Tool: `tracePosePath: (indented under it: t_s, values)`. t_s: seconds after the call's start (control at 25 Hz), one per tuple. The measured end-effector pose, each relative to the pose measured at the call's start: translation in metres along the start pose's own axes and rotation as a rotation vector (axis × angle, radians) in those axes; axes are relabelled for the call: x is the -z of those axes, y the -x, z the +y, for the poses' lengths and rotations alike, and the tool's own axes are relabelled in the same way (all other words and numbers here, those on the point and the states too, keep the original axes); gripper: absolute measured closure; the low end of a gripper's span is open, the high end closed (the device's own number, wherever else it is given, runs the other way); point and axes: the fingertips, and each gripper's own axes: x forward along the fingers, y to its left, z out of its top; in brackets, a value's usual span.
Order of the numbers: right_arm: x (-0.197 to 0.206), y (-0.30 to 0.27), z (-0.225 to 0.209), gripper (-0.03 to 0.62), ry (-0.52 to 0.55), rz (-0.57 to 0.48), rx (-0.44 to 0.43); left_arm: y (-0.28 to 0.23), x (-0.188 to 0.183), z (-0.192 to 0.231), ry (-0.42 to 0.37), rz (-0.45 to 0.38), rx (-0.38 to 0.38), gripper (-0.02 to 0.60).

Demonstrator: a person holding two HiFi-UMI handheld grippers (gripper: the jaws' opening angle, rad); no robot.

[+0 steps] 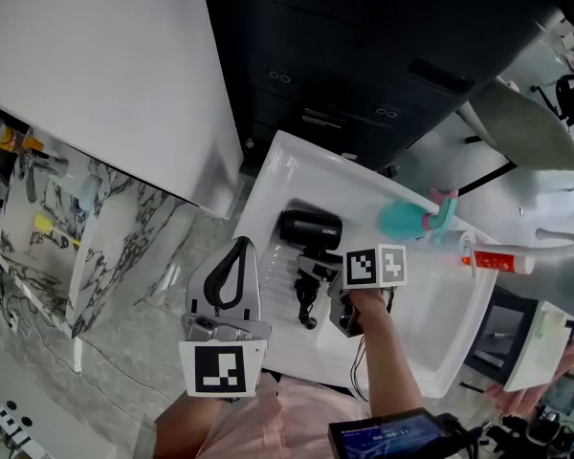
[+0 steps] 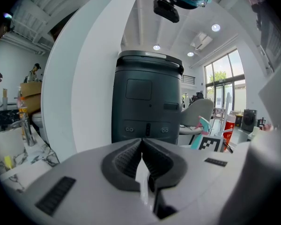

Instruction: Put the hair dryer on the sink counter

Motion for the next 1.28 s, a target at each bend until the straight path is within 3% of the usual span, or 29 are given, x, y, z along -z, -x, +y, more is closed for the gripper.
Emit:
tracePosePath:
  t_s: [0.32,0.68,0.92,1.04,1.16,1.28]
  values:
    - [0.013,0.011,-0.001,0.299,0.048,-0.012,0.019,0.003,-0.003,-0.002,-0.004,-0.006,0.002,0.571]
    - [-0.007,0.059,0.035,0.313,0.132,-0.156,0.005,0.011,-0.024,-0.009,-0.029,-0.045,0.030,0.571]
    - [-0.038,0.132,0.095,0.368,0.275,-0.424,-0.022,0.023,-0.074,-0.018,-0.037,-0.158,0.038,0.571]
    - [-0.042,0.171,0.140,0.455,0.437,-0.624,-0.021,0.036,-0.105,-0.026,-0.050,-0.221,0.048,0.572]
    - [-0.046,0.213,0.182,0.570,0.618,-0.841,0.061,0.048,-0.135,-0.034,-0.126,-0.294,0.074,0.571]
    - [-0.049,0.251,0.206,0.592,0.748,-1.005,0.161,0.054,-0.165,-0.047,-0.139,-0.373,0.095,0.571]
